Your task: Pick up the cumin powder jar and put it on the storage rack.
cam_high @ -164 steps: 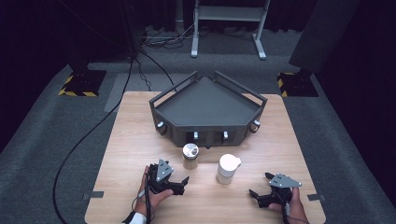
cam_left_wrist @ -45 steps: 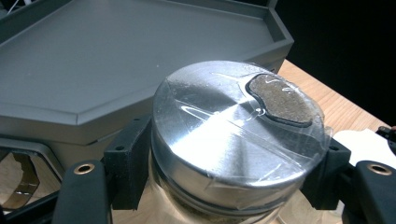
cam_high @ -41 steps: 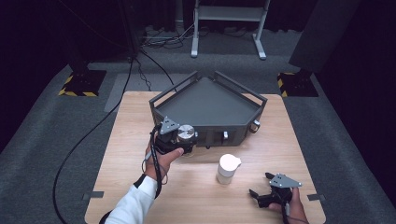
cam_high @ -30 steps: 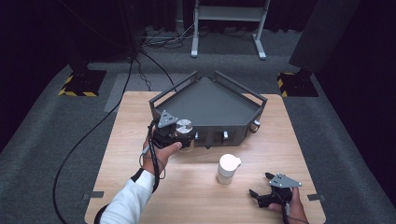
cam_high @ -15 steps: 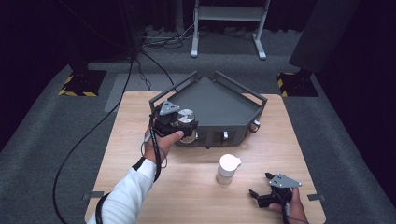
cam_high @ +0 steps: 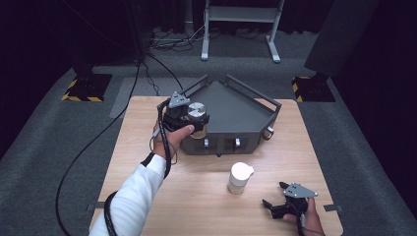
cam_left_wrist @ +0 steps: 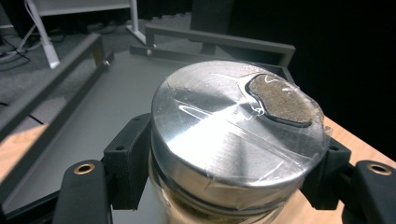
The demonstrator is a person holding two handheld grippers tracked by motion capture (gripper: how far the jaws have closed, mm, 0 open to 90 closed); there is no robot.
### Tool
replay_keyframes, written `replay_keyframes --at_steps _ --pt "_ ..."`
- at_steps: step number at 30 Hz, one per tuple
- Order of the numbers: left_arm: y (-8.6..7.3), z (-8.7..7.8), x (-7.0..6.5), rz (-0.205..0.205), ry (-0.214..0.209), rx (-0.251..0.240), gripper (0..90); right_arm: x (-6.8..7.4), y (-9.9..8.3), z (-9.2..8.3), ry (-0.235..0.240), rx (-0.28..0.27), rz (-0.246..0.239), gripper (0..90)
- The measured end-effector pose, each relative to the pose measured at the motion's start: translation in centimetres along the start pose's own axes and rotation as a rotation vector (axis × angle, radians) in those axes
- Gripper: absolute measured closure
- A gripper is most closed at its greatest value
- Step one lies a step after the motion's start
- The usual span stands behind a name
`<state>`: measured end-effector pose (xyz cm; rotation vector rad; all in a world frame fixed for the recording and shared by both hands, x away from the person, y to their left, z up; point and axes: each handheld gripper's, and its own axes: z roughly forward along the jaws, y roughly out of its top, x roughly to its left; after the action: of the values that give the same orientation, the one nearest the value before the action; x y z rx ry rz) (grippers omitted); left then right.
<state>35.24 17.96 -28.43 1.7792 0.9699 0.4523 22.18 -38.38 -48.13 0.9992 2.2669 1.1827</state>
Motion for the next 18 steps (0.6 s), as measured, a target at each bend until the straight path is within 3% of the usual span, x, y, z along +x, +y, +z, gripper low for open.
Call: replay_keyframes --at_steps 9,18 --pt "1.6 2.2 0.1 0.019 0.031 0.002 30.4 0.0 0.0 0.0 0.000 0.000 -0.002 0.0" --pt "1.7 3.6 0.6 0.004 0.056 -0.008 30.4 0.0 0.0 0.0 0.000 -0.001 -0.003 0.0"
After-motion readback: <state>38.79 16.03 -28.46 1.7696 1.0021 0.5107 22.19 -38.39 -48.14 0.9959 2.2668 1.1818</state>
